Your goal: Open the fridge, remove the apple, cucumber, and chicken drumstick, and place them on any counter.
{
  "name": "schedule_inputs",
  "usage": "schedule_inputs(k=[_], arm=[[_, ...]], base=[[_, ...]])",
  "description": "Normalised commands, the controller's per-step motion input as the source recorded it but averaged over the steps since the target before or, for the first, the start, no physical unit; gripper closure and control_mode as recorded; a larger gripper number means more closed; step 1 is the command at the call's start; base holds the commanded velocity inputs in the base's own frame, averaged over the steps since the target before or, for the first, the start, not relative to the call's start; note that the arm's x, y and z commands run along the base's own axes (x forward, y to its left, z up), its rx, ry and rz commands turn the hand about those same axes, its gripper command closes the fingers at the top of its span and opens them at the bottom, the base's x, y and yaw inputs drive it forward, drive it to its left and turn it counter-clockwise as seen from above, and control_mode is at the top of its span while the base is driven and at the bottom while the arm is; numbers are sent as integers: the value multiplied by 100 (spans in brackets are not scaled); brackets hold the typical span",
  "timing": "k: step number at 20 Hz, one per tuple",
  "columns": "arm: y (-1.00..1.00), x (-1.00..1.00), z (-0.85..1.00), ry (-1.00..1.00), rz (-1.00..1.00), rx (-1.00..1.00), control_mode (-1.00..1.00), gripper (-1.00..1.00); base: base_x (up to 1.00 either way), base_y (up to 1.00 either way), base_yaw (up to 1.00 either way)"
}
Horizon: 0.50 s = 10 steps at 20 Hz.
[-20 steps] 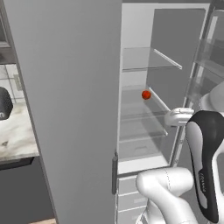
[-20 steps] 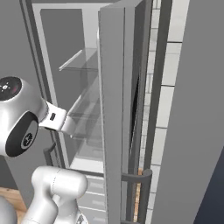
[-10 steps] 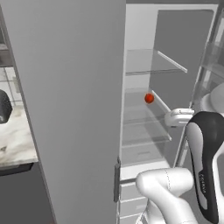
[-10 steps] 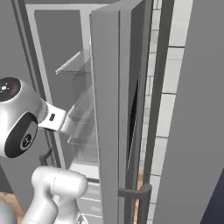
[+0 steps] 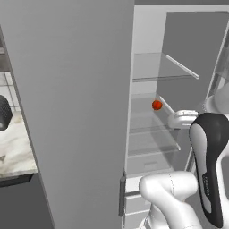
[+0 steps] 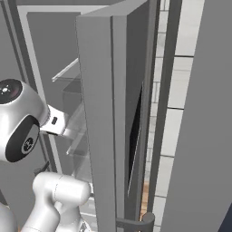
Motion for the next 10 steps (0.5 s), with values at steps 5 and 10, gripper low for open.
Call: schedule_inputs(k=[5,10], arm=[[0,0,0,0,0,0,100,-100],[0,0,0,0,0,0,100,-100]], base=[[66,0,0],[22,0,0]])
